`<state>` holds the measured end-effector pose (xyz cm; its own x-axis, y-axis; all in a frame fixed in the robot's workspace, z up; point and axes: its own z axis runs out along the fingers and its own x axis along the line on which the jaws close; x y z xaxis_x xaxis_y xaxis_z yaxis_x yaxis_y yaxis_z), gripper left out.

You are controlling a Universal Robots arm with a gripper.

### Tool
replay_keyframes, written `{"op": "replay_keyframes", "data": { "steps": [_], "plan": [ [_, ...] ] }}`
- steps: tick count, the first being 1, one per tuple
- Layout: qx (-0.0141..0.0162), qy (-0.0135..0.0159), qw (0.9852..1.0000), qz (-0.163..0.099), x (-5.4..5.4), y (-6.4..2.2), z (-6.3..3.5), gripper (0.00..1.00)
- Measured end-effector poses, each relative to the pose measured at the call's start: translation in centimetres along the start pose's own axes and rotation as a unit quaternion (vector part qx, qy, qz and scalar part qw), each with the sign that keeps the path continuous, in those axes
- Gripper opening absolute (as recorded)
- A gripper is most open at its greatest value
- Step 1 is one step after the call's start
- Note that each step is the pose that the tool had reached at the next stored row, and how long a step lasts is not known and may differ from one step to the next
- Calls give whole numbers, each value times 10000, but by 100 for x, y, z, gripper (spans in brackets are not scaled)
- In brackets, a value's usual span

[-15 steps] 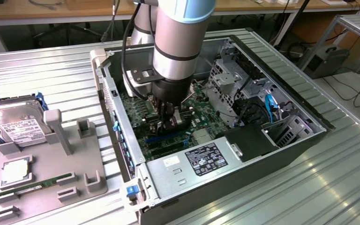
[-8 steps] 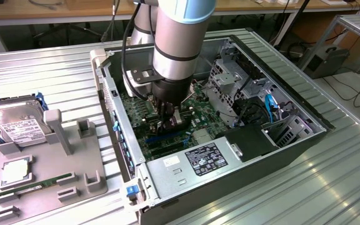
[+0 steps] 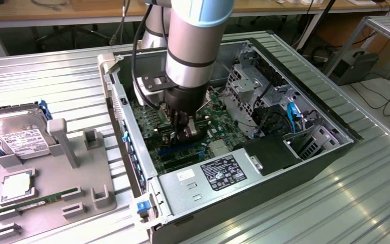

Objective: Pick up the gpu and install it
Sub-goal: 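Insert the gpu into the slot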

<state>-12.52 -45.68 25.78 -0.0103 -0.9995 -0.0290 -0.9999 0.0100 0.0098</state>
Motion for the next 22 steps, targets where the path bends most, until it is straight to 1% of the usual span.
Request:
{"op": "replay_keyframes", "data": {
  "steps": [14,15,16,17,18,20,22],
  "plan": [
    [0,0,10000,0,1,0,49,26],
    [2,-3,10000,0,1,-1,53,28],
    [2,-4,10000,0,1,-1,53,33],
    [1,-3,10000,1,1,-1,52,33],
    [0,-1,10000,1,2,0,51,40],
    [-1,2,10000,1,2,0,32,40],
    [0,0,10000,0,-1,0,-35,40]
  ]
}}
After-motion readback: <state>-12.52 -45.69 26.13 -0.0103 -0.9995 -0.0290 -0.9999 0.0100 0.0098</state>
